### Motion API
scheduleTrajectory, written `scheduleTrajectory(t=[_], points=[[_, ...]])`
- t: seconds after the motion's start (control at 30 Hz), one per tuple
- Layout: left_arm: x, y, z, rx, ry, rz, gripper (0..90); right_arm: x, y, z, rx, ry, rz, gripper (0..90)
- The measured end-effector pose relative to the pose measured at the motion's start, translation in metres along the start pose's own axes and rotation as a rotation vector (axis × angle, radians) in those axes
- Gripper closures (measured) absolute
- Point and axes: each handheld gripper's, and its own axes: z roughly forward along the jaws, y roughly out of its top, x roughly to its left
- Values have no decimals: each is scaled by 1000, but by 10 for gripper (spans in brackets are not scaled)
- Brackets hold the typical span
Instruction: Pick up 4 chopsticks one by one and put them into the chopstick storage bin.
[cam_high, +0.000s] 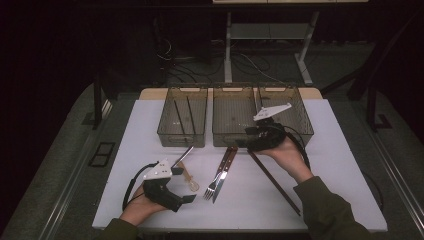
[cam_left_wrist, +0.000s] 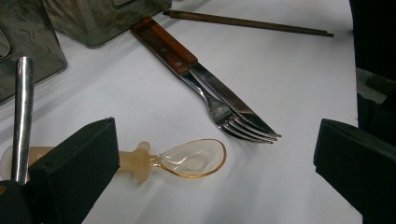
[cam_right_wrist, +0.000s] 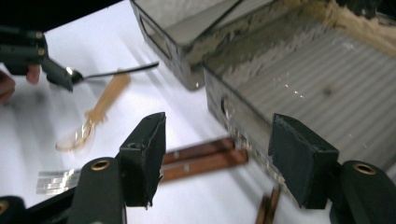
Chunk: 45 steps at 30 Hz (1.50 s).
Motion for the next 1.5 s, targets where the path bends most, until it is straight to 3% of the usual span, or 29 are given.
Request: scheduleTrajectory(t=[0.47,0.67,0.93,1.23,1.5], points=[[1,1,0,-7,12,-9,0,-1,-65,-35,6,-30,47,388],[-1,1,1,2,18,-2,0,-1,-87,-45,46,-47,59,433],[-1,1,1,6,13,1,0,0,-109,-50,100,-51,77,502],[-3,1,1,6,14,4,0,4,-130,-51,166,-53,64,628],[-3,1,2,8,16,6,0,13,-143,-53,218,-62,54,676]])
